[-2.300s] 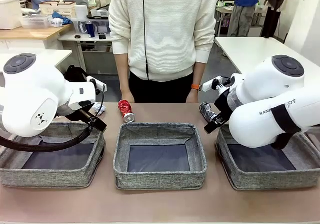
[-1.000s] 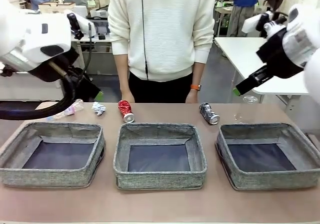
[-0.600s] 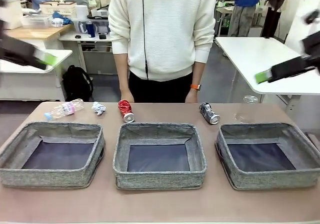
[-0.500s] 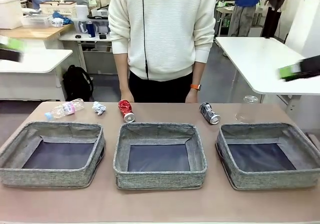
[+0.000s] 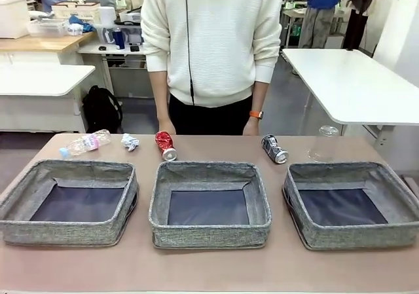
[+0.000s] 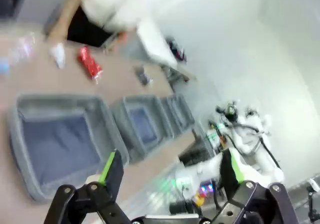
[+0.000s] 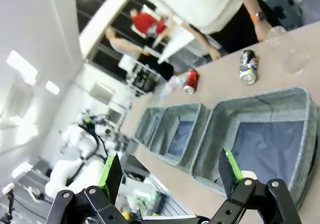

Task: Sort the waste into the appropriate baskets.
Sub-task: Pick up the waste item pointed out by the person.

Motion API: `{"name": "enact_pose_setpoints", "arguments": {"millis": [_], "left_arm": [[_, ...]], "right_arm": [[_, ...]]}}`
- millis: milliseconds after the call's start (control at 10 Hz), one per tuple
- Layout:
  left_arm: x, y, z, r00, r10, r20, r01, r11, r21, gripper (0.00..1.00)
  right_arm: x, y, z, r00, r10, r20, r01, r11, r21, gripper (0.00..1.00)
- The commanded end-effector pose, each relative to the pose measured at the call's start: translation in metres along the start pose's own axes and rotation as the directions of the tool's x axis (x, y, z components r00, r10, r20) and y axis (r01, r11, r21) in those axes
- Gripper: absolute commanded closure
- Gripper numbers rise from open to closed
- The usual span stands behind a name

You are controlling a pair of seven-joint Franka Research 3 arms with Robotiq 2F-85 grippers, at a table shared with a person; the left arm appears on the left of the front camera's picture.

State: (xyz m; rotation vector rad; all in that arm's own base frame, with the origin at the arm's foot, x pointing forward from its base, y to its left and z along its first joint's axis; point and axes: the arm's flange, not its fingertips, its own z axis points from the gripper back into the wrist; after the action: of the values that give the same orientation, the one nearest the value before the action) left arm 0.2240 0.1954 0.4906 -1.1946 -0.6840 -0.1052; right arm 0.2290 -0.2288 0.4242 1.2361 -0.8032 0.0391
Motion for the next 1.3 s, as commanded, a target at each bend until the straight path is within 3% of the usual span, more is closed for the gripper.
{"name": "enact_pose_setpoints", "arguments": {"millis": [0, 100, 200, 1200], "left_arm": [[-0.087, 0.025, -0.134, 0.977, 0.052, -0.208, -0.045, 0.998, 0.038, 0.00], [-0.082, 0.037, -0.148, 0.975, 0.066, -0.211, -0.064, 0.998, 0.018, 0.00], [-0.004, 0.021, -0.025, 0.993, 0.060, -0.106, -0.060, 0.998, 0.010, 0.00], [-0.004, 0.021, -0.025, 0.993, 0.060, -0.106, -0.060, 0.998, 0.010, 0.00]], "right_arm": [[-0.010, -0.002, -0.056, 1.000, 0.015, 0.019, -0.016, 0.998, 0.061, 0.00], [-0.007, -0.005, -0.064, 1.000, 0.006, -0.008, -0.005, 0.999, 0.040, 0.00], [0.001, -0.010, -0.008, 1.000, -0.021, 0.021, 0.021, 0.999, 0.029, 0.00], [0.001, -0.010, -0.008, 1.000, -0.021, 0.021, 0.021, 0.999, 0.029, 0.00]]}}
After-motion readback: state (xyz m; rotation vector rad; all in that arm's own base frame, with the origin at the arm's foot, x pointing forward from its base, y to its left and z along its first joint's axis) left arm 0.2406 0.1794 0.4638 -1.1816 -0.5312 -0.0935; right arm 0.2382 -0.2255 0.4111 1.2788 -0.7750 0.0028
